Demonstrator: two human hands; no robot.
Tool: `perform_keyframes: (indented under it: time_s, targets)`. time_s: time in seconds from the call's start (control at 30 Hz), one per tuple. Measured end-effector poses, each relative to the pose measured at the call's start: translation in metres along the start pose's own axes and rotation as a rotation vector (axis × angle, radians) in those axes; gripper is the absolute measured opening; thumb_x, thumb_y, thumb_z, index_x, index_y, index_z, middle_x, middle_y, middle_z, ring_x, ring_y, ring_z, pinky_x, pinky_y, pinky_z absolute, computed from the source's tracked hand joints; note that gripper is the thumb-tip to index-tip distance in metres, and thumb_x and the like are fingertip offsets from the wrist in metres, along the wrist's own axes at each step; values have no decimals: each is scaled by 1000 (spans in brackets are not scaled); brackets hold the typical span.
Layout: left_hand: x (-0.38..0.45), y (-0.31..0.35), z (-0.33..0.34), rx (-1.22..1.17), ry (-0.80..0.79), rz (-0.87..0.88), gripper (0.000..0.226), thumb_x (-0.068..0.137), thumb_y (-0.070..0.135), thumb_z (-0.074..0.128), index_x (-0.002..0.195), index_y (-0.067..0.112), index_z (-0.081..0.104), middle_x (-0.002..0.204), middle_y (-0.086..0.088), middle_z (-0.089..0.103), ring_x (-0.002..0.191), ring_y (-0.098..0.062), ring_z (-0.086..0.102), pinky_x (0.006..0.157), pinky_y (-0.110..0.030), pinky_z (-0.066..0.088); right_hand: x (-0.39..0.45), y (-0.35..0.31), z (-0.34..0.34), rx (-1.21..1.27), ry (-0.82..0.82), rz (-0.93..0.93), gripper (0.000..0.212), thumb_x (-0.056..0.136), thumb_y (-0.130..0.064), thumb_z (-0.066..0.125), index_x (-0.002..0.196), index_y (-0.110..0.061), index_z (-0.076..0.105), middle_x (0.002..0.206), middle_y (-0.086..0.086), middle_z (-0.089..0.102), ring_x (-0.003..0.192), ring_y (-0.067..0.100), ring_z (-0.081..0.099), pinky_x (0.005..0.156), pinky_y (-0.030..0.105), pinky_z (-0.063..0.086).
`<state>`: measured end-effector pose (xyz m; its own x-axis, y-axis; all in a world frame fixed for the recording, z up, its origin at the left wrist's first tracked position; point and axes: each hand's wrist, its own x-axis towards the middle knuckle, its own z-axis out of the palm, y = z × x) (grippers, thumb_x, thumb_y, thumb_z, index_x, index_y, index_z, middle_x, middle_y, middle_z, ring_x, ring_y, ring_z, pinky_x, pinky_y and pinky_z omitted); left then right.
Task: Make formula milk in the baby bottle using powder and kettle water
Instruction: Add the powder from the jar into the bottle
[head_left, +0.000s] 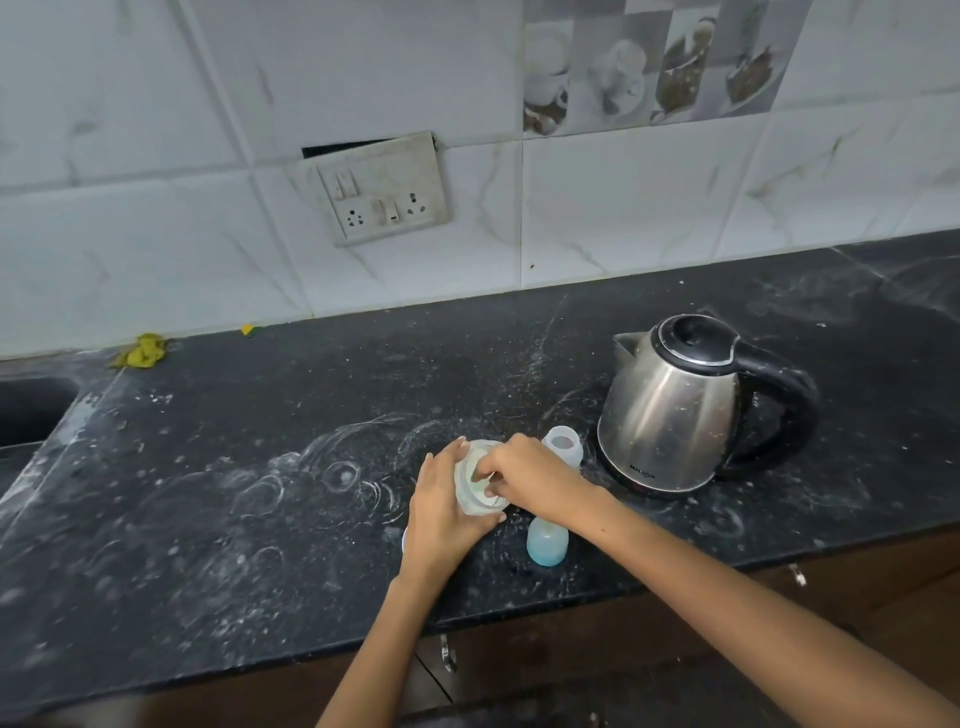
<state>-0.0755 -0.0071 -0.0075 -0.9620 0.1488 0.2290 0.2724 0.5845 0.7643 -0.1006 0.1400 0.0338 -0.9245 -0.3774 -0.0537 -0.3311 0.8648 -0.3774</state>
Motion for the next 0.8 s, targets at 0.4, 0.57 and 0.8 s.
perform_keyframes:
  time_s: [0.4,0.57,0.8]
  targets:
    - [2,-11,-8,-35,-50,45,88,53,24,89,129,22,45,126,40,40,122,-5,48,108,-52,37,4,-13,-12,-35,-222,-125,18,80,5,55,87,-5,68,59,-4,40,51,11,34,48,28,28]
    - [3,-12,-10,-40,-47,44,87,54,29,90,128,25,45,128,38,41,124,-9,49,109,-51,36,-1,-10,-27,9,-198,-109,17,81,-5,55,90,-3,70,82,11,69,72,26,59,67,40,48]
    - [6,-10,-10,-66,-65,11,89,52,27,92,129,23,48,137,16,51,128,-14,49,108,-44,39,-8,-3,-32,-134,-74,-110,16,89,-12,64,104,-10,70,100,7,67,94,26,62,69,31,43]
